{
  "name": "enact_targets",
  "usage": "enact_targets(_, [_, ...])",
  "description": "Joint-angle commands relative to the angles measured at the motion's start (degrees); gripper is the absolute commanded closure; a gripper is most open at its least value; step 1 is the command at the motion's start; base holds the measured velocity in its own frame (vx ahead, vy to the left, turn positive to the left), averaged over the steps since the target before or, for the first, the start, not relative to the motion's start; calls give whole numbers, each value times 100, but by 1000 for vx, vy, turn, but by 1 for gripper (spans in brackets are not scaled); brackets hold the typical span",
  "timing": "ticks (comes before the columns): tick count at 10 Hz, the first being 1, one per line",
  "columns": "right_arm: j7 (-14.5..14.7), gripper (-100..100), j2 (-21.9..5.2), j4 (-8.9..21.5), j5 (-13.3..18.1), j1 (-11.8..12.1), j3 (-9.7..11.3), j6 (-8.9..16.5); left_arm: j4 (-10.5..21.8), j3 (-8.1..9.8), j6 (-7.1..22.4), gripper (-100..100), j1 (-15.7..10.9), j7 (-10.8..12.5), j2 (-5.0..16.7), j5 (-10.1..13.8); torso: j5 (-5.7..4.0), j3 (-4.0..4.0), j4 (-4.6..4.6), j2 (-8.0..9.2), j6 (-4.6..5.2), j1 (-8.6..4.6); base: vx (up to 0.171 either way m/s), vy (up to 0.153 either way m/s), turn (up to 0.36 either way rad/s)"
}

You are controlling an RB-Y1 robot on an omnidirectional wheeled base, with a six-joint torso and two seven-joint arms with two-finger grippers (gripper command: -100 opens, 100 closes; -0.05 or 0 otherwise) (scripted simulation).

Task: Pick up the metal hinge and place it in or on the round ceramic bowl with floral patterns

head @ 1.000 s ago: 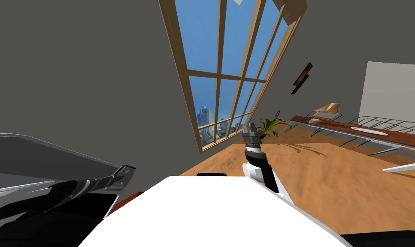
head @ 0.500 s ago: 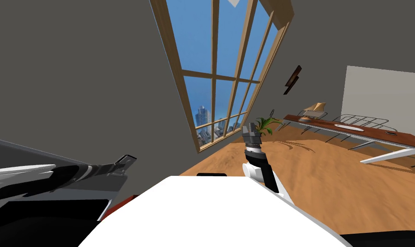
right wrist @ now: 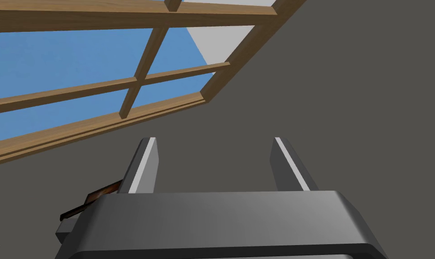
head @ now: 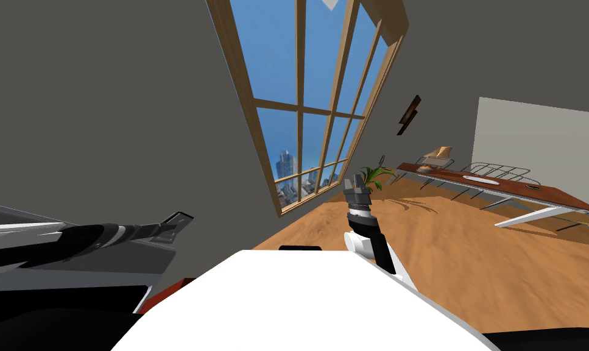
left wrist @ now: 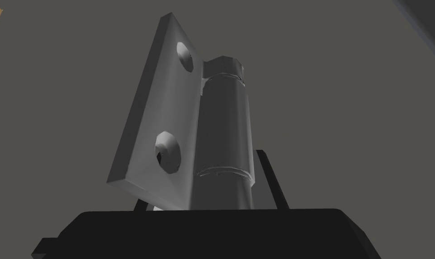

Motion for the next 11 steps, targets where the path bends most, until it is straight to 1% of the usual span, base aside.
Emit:
enact_targets(1, [0,0,0,0,0,0,0,0,93,131,-78,100,-150,214,16,-286,0,0,0,0,0,0,-28,-40,-35])
enact_targets(2, [0,0,0,0,0,0,0,0,93,131,-78,100,-150,214,16,-300,-1,-5,0,-11,9,4,-9,-15,-17])
enact_targets(3, [0,0,0,0,0,1,0,0,103,143,-225,100,-253,254,240,-278,-3,-11,-1,-22,9,10,-28,-43,-24])
enact_targets(4, [0,0,0,0,0,0,0,0,102,142,-280,100,-285,265,339,-261,-19,-12,4,-28,25,-3,-46,-65,-7])
enact_targets(6, [0,0,0,0,0,0,0,0,102,142,-280,100,-285,265,339,-261,-39,-17,8,-43,41,-28,-19,-38,-20])
enact_targets(7, [0,0,0,0,0,1,0,0,99,138,-324,100,-307,273,431,-241,-39,-19,10,-49,37,-23,-6,-26,7])
enact_targets(9, [0,0,0,0,0,1,0,0,68,102,-416,100,-325,268,733,-139,-49,-12,15,-39,30,-38,-40,-73,52])
enact_targets(10, [0,0,0,0,0,0,0,0,68,102,-416,100,-325,268,733,-139,-55,-4,18,-27,25,-53,-40,-78,39])
enact_targets(11, [0,0,0,0,0,0,0,0,-81,-16,-403,100,-217,210,862,-20,-55,-4,18,-26,27,-54,-103,-83,151])
